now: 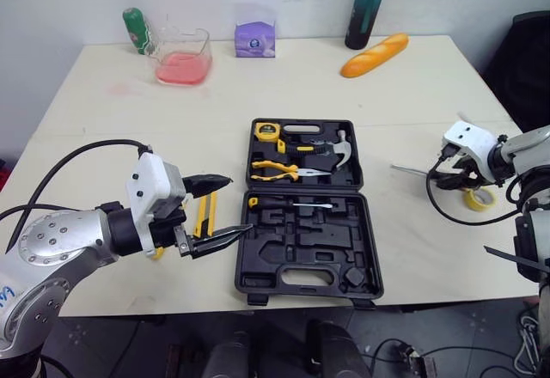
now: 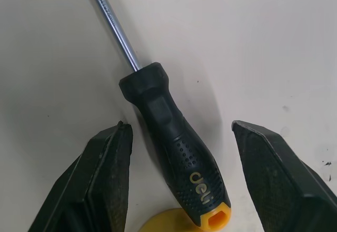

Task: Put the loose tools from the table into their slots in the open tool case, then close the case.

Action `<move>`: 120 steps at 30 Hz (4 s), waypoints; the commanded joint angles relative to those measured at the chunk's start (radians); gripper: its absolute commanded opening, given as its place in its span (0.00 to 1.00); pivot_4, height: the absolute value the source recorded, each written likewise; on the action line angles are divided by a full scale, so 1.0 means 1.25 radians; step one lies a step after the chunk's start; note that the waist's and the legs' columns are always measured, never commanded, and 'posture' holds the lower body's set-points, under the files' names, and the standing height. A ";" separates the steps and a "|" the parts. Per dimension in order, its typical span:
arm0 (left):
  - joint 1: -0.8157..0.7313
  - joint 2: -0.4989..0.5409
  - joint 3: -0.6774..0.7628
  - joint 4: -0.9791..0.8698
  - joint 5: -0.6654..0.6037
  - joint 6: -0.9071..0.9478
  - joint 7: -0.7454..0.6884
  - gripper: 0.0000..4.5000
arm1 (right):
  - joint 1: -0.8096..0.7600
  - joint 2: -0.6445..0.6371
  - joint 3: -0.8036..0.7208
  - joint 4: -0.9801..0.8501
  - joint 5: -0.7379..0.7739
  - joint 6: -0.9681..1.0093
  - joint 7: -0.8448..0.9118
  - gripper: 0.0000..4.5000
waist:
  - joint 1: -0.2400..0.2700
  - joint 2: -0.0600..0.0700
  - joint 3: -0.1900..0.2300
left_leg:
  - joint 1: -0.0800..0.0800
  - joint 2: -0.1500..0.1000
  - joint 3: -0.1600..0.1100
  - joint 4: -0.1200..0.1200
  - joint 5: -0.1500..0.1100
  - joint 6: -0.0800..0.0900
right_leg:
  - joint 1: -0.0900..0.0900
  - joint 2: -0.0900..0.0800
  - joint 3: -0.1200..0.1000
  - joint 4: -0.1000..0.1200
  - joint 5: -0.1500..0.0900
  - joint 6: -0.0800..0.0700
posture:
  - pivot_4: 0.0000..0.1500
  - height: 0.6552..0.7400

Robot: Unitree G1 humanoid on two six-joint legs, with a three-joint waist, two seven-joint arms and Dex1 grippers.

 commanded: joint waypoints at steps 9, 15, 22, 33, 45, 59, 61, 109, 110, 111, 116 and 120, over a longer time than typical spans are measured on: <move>-0.002 0.020 0.022 -0.022 -0.024 -0.001 -0.001 1.00 | 0.004 -0.033 -0.008 0.003 -0.001 0.028 0.042 0.71 | 0.000 0.000 0.000 | 0.000 0.000 0.000 0.000 0.000 0.000 | 0.000 0.000 0.000 0.000 0.000 0.000 | 1.00 0.94; -0.012 0.021 0.013 -0.010 -0.019 -0.006 -0.014 1.00 | 0.009 -0.036 -0.012 0.001 0.003 0.016 0.046 0.42 | 0.000 0.000 0.000 | 0.000 0.000 0.000 0.000 0.000 0.000 | 0.000 0.000 0.000 0.000 0.000 0.000 | 1.00 0.94; -0.025 0.014 -0.003 -0.003 -0.017 -0.006 -0.018 1.00 | 0.020 -0.031 -0.042 -0.004 0.024 -0.061 0.023 0.16 | -0.001 0.000 0.000 | 0.000 0.000 0.000 0.000 0.000 0.000 | 0.000 0.000 0.000 0.000 0.000 0.000 | 1.00 0.94; -0.059 0.012 -0.033 0.039 0.009 -0.027 -0.050 1.00 | -0.013 -0.026 -0.055 -0.012 0.046 -0.127 0.060 0.16 | -0.001 0.000 0.000 | 0.000 0.000 0.000 0.000 0.000 0.000 | 0.000 0.001 0.000 0.000 0.000 0.000 | 1.00 0.94; -0.053 0.007 -0.058 0.059 0.038 -0.052 -0.095 1.00 | -0.023 -0.038 -0.049 -0.030 0.063 0.048 0.272 0.16 | 0.000 0.000 0.000 | 0.000 0.000 0.000 0.000 0.000 0.000 | 0.000 0.000 0.000 0.000 0.000 0.000 | 1.00 0.94; -0.038 0.008 -0.063 0.040 0.036 -0.057 -0.135 1.00 | 0.073 -0.043 0.054 -0.208 0.048 0.369 0.410 0.16 | 0.001 0.001 0.000 | 0.000 0.000 0.000 0.000 0.000 0.000 | 0.000 0.000 0.000 0.000 0.000 0.000 | 1.00 0.94; -0.029 0.003 -0.067 0.037 0.042 -0.062 -0.135 1.00 | 0.114 -0.052 0.045 -0.262 0.063 0.388 0.396 0.16 | 0.003 0.000 0.000 | 0.000 0.000 0.000 0.000 0.000 0.000 | 0.000 0.000 0.000 0.000 0.000 0.000 | 1.00 0.94; -0.102 -0.007 -0.134 0.091 0.057 -0.097 -0.216 1.00 | 0.797 -0.107 -0.453 -0.704 0.589 0.067 0.160 0.99 | 0.024 0.000 0.001 | 0.002 -0.001 0.003 0.000 0.001 0.002 | 0.000 -0.001 0.000 0.001 0.001 0.001 | 1.00 0.94; -0.104 -0.007 -0.135 0.090 0.056 -0.096 -0.215 1.00 | 0.784 -0.106 -0.443 -0.690 0.584 0.058 0.157 0.99 | 0.023 0.000 0.001 | 0.002 -0.001 0.003 0.000 0.001 0.002 | 0.000 -0.001 0.000 0.001 0.001 0.001 | 1.00 0.94; -0.105 -0.007 -0.136 0.090 0.055 -0.095 -0.215 1.00 | 0.774 -0.105 -0.437 -0.679 0.581 0.052 0.154 0.99 | 0.023 0.000 0.001 | 0.002 -0.001 0.003 0.000 0.001 0.002 | 0.000 -0.001 0.000 0.001 0.001 0.001 | 1.00 0.94; -0.109 -0.008 -0.137 0.085 0.054 -0.090 -0.211 1.00 | 0.723 -0.097 -0.408 -0.624 0.572 0.056 0.134 0.99 | 0.022 0.000 0.001 | 0.002 -0.001 0.003 0.000 0.001 0.002 | 0.000 0.000 0.000 0.001 0.001 0.001 | 1.00 0.94; -0.105 -0.007 -0.134 0.080 0.051 -0.085 -0.208 1.00 | 0.704 -0.092 -0.404 -0.598 0.574 0.061 0.103 0.99 | 0.025 0.000 0.001 | 0.002 -0.001 0.003 0.000 0.001 0.002 | 0.000 -0.001 0.000 0.001 0.001 0.001 | 1.00 0.94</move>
